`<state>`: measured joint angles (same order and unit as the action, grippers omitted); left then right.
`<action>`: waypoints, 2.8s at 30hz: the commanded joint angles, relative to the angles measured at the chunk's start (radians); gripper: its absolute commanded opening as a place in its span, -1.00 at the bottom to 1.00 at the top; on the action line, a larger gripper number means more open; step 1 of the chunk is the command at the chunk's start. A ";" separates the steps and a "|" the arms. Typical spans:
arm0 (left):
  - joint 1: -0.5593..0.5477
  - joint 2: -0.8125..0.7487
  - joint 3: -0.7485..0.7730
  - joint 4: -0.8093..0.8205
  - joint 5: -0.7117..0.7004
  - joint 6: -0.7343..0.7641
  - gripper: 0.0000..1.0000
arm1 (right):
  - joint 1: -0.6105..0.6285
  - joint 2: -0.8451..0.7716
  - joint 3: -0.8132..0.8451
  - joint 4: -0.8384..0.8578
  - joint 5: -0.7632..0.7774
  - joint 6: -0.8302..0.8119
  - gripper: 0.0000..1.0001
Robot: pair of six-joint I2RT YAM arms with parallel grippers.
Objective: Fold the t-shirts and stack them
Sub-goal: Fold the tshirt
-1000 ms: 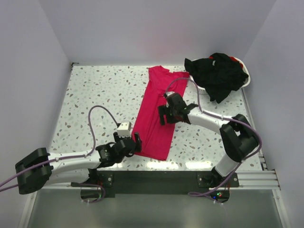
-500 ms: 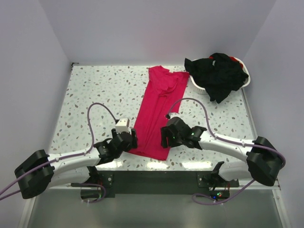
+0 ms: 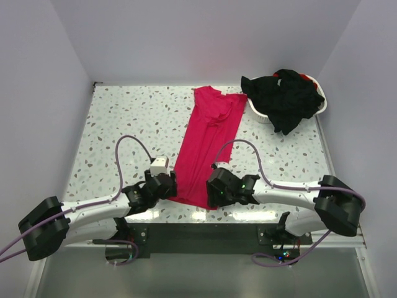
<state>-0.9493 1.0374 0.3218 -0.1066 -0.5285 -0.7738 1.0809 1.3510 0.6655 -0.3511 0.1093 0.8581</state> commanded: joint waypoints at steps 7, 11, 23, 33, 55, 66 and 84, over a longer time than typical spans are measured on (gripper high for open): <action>0.009 -0.007 0.031 -0.054 -0.039 -0.015 0.46 | 0.042 0.083 0.019 -0.029 0.047 0.081 -0.06; 0.007 -0.013 0.042 -0.093 -0.042 -0.018 0.45 | 0.070 0.094 0.057 -0.098 0.093 0.091 -0.21; 0.007 0.015 0.031 -0.099 0.082 -0.030 0.27 | 0.076 0.045 0.025 -0.155 0.130 0.113 -0.41; 0.007 0.030 0.048 -0.097 0.208 -0.005 0.07 | 0.074 0.023 0.013 -0.164 0.142 0.122 -0.43; 0.006 0.070 0.080 -0.140 0.344 0.016 -0.60 | 0.076 -0.006 -0.006 -0.169 0.162 0.130 -0.53; 0.006 0.053 0.053 -0.038 0.351 0.004 -1.00 | 0.076 -0.047 0.017 -0.221 0.196 0.127 -1.00; 0.049 0.076 0.158 0.166 0.259 0.108 -1.00 | 0.005 -0.089 0.152 -0.227 0.411 -0.027 -1.00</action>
<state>-0.9215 1.0943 0.4255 -0.0479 -0.2394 -0.7162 1.1236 1.2610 0.7647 -0.6247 0.4526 0.8951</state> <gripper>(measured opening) 0.021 0.026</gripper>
